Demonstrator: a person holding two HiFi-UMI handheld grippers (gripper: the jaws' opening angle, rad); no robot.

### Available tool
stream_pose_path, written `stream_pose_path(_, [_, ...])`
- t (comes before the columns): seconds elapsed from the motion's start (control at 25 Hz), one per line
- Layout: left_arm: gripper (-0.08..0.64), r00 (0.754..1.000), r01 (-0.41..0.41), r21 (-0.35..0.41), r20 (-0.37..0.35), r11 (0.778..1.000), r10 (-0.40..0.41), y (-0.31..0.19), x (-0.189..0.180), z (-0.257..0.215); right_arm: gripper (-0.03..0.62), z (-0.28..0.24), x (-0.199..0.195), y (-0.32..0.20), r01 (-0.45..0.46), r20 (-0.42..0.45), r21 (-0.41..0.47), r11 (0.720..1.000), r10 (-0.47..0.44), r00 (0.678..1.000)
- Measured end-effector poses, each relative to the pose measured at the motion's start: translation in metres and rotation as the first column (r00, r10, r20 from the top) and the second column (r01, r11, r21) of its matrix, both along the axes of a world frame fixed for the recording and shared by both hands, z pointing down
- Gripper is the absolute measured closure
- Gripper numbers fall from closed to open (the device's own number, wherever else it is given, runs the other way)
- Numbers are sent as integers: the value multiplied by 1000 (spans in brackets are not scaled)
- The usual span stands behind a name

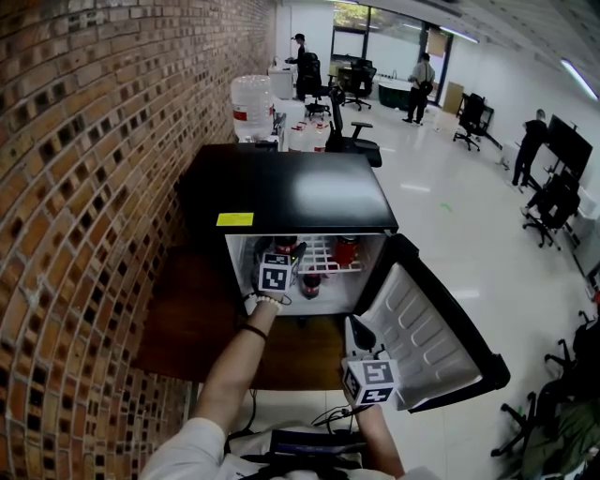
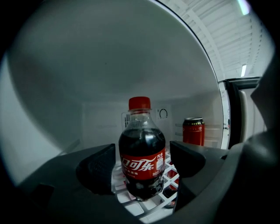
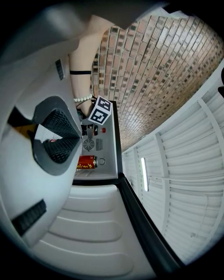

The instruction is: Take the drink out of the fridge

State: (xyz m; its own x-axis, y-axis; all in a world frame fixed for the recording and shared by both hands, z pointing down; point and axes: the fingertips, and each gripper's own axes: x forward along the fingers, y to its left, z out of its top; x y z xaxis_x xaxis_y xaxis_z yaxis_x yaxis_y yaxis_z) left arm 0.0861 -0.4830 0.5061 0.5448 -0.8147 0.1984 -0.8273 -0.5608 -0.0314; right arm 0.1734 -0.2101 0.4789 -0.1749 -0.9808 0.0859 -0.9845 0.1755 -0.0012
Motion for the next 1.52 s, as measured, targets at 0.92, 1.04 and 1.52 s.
stream_pose_path(0.92, [252,998,-18,17,-59,1000,19,31,-15,-13,581,0,-1,-2,10,0,-2,1000,-10,1000])
stream_pose_path(1.04, [253,998,-19,25,-65,1000,20,53,-27,-12,581,1,-6,-4,25,4,-4,1000,-25,1000])
stream_pose_path(1.52, [252,998,7,17,-55,1000,-6,132,-77,30,581,7,-37,-13,97,1,-21,995,-97,995])
